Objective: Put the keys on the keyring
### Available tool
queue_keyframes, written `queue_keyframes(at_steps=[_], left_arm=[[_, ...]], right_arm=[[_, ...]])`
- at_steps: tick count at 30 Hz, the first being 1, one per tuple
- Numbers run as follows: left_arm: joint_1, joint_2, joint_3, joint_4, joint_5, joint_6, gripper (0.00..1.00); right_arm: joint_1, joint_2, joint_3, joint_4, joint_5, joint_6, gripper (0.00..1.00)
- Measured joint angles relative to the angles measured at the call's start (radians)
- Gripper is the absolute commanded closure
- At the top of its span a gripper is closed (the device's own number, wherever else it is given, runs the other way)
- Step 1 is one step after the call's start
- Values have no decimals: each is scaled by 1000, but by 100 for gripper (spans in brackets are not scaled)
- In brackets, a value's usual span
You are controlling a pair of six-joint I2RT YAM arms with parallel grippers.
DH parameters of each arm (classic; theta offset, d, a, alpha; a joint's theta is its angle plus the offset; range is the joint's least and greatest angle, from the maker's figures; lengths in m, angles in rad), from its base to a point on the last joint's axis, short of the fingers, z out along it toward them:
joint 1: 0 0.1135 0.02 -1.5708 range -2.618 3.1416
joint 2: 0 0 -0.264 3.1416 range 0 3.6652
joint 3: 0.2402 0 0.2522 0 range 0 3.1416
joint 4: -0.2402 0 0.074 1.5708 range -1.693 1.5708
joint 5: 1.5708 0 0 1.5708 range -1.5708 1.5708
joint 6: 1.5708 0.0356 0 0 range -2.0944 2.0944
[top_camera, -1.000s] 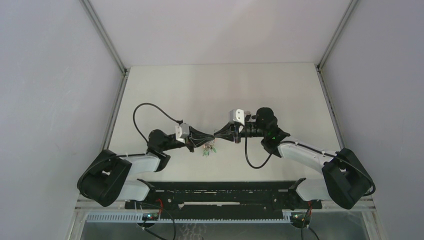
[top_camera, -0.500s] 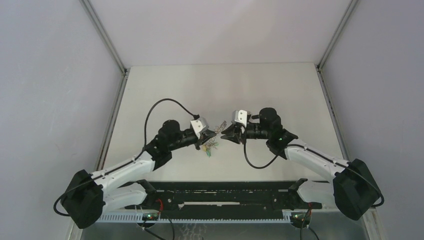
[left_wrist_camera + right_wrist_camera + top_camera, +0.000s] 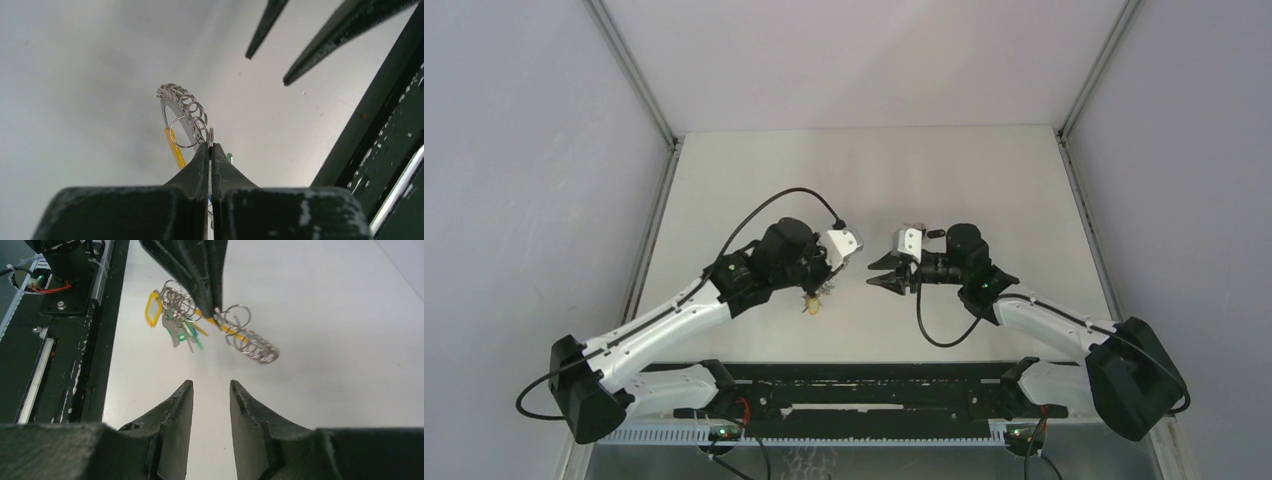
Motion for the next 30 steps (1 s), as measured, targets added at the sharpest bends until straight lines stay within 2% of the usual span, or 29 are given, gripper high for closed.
queue_keyframes(at_steps=[6,12,30], left_arm=[[-4,22,36,-151,-10,48,100],[-5,48,66,-204,-12,85,100],[-8,47,67,-208,32,119,100]], right_arm=[[11,108,-5,228,-39,62,69],[40,206,-4,437,-71,116,70],[97,421,65,665,-154,209,76]])
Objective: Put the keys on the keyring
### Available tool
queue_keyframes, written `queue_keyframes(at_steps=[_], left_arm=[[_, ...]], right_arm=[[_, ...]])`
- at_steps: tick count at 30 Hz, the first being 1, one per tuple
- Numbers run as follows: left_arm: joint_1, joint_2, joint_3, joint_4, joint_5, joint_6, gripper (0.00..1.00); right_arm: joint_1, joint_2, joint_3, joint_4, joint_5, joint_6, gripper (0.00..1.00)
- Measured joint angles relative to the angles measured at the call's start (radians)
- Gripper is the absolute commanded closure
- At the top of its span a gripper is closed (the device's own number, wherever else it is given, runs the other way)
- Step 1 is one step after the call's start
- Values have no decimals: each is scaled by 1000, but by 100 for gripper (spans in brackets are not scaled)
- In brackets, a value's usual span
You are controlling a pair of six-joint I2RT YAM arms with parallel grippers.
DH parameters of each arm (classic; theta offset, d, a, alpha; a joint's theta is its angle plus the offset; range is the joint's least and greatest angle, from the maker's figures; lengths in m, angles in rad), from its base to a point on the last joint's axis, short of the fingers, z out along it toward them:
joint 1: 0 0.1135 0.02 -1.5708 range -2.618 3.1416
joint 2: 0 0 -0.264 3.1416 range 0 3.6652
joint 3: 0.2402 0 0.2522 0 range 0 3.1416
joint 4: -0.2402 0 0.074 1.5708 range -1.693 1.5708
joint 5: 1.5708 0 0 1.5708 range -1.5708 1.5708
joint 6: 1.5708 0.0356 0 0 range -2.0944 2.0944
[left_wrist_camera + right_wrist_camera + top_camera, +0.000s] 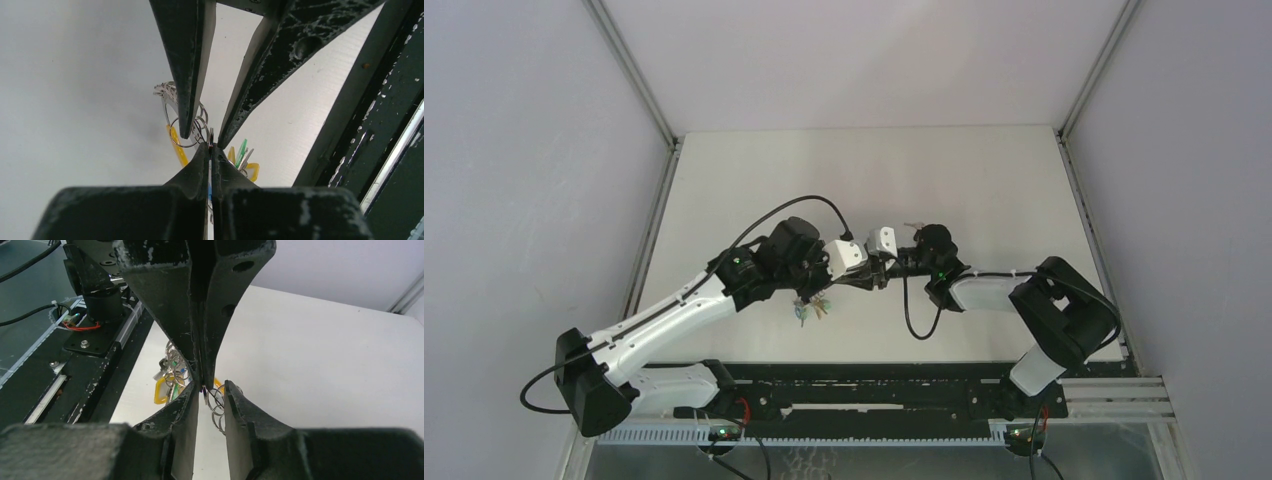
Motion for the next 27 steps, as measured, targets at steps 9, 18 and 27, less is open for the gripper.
queue_keyframes(at_steps=[9,18,27], left_arm=[[0,-1,0,3,0,7,100],[0,-3,0,6,1,7,100],[0,-10,0,2,3,8,100]], right_arm=[[1,40,16,8,-33,21,83],[1,42,16,7,-50,21,92],[1,47,19,-2,-52,13,96]])
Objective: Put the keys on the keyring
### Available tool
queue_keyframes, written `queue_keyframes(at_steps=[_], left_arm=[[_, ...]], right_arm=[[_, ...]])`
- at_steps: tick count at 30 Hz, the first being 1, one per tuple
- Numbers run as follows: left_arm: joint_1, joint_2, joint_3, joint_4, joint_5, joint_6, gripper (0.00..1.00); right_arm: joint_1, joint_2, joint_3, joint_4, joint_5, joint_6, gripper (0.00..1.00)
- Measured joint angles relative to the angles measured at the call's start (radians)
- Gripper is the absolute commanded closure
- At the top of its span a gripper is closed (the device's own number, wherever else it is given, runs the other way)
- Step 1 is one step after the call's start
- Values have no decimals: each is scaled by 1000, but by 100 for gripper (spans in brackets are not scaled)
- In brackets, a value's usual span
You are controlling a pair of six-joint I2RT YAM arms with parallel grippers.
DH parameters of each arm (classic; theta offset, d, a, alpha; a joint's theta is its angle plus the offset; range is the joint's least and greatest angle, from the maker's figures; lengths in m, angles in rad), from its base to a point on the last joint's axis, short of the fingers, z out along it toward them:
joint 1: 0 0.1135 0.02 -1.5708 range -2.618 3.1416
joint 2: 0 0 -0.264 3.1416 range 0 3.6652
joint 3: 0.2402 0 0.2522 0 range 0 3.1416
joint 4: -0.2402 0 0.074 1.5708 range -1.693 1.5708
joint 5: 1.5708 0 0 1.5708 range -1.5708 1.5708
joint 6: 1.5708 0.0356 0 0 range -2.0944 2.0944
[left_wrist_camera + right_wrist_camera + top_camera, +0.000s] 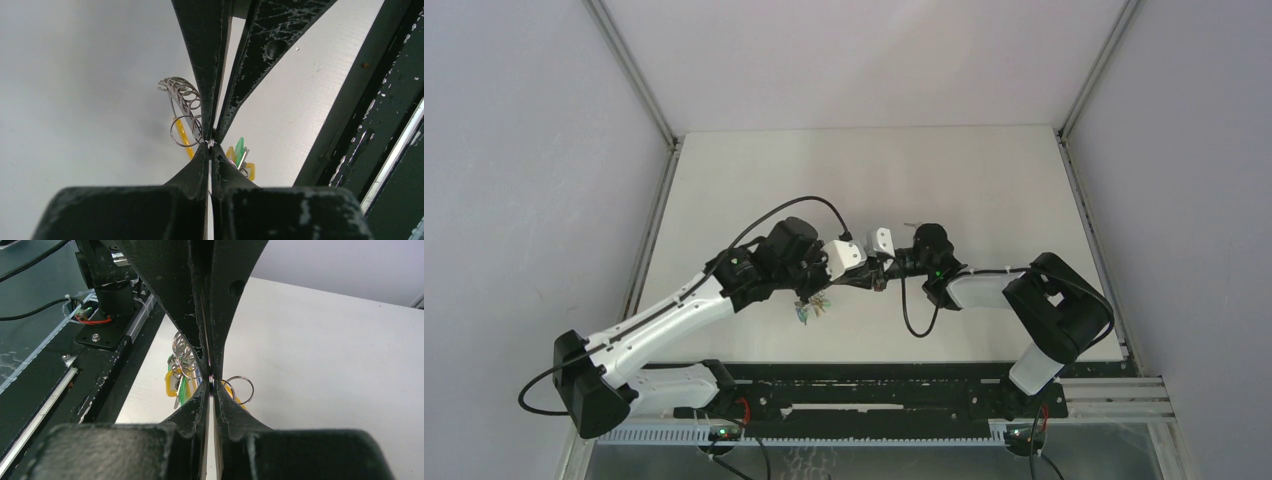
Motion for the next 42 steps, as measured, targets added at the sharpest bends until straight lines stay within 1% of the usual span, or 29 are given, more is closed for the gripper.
queue_keyframes(at_steps=[7,12,14,16,21,23,27,30,33,39,42], left_arm=[[0,-9,0,0,3,1,100],[0,-13,0,2,13,2,100],[0,-13,0,1,14,2,99],[0,-13,0,1,15,2,92],[0,-23,-2,16,19,-2,66],[0,-51,-10,41,24,-6,59],[13,-171,-69,127,45,-29,55],[63,-269,-127,197,103,-63,53],[117,-332,-198,290,138,-116,52],[134,-395,-429,548,162,-284,51],[139,-419,-562,715,158,-362,53]], right_arm=[[0,0,10,-26,-1,-6,95],[1,0,13,-42,-3,-8,100],[1,0,13,-43,-5,-9,100],[1,0,13,-43,-5,-9,100],[-2,0,13,-43,-3,7,100],[-12,0,12,-24,0,32,100],[-38,0,11,78,-3,104,100],[-58,0,10,171,-5,161,100],[-69,1,10,237,-5,204,100],[-75,11,6,311,-6,265,100],[-77,11,0,327,-13,281,100]])
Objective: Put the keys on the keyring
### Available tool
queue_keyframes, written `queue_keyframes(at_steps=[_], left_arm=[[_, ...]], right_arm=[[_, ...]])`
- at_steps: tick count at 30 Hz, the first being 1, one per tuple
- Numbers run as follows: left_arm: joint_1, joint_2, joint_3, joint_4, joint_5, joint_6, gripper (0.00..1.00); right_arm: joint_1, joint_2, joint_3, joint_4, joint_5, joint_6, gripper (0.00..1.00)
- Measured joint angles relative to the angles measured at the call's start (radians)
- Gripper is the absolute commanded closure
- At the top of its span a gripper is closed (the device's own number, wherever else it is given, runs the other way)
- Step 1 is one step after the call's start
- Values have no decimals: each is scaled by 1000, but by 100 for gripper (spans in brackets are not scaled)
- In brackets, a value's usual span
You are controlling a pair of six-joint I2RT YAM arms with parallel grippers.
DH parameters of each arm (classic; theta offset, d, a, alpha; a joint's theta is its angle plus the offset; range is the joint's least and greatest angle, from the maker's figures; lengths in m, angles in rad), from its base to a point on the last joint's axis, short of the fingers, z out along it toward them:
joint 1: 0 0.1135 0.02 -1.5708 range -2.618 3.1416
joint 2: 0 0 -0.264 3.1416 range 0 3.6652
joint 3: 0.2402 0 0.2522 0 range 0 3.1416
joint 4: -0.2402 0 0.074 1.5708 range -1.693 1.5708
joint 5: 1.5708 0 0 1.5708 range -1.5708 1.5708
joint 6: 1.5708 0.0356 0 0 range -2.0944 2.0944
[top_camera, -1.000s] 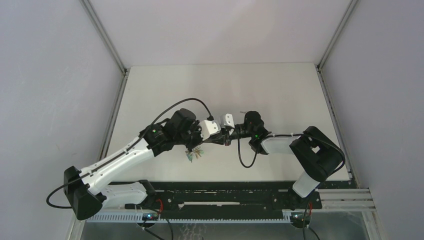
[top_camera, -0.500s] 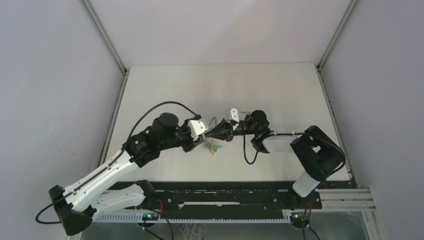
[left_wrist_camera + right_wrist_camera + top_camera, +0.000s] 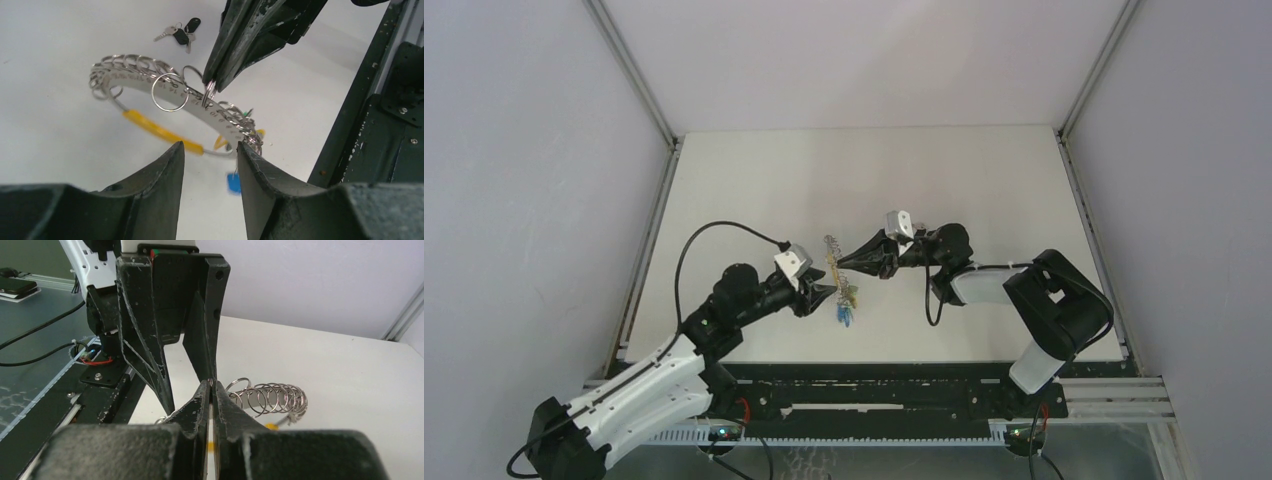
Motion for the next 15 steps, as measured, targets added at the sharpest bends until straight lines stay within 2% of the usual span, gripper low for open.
queue_keyframes(at_steps=[10,15], left_arm=[[58,-90,-214,458,2,-104,53],[65,-66,-235,570,42,-120,53]], right_arm=[[-2,0,-5,22,-19,31,100],[-2,0,-9,26,-34,34,100]])
